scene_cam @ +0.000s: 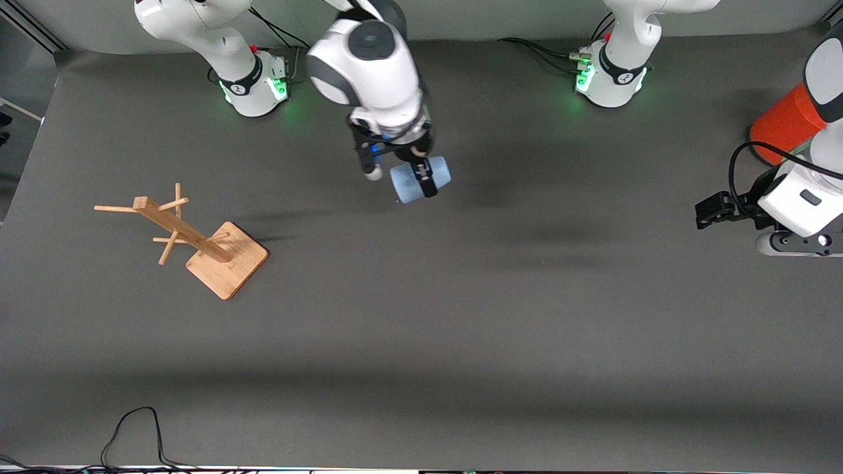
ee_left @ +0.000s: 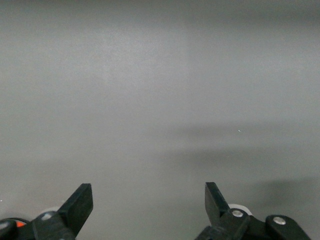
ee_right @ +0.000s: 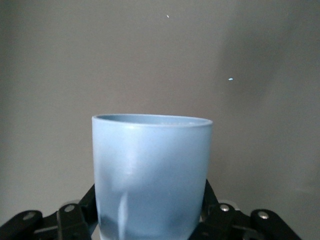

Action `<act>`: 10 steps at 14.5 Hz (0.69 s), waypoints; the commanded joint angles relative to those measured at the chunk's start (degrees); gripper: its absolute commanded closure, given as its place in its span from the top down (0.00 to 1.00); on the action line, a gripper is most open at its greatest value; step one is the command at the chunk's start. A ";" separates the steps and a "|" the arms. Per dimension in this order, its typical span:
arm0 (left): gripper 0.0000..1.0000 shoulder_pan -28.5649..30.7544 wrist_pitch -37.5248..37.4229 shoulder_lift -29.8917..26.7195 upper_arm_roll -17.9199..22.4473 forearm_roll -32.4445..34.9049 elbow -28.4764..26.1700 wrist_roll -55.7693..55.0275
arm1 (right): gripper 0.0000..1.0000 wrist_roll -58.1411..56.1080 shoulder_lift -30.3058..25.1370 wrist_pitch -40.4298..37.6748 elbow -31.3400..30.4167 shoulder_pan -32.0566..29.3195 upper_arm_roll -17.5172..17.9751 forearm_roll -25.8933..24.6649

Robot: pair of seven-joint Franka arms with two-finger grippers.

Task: Rotate and upright cup with both arms
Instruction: 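Carry the blue cup to the middle of the table with the right gripper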

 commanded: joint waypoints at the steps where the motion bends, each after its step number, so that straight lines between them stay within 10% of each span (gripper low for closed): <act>1: 1.00 -0.34 -0.28 0.14 0.32 0.28 0.80 1.05 | 0.78 12.38 7.56 2.24 2.27 3.78 -0.08 -11.48; 5: 1.00 -0.34 -0.28 0.23 0.32 0.28 0.80 1.05 | 0.83 20.85 17.14 3.83 6.56 6.08 -0.08 -21.78; 10: 1.00 -0.43 -0.28 0.49 0.32 0.28 0.80 0.87 | 0.84 20.85 22.87 3.83 9.48 8.63 -0.26 -22.41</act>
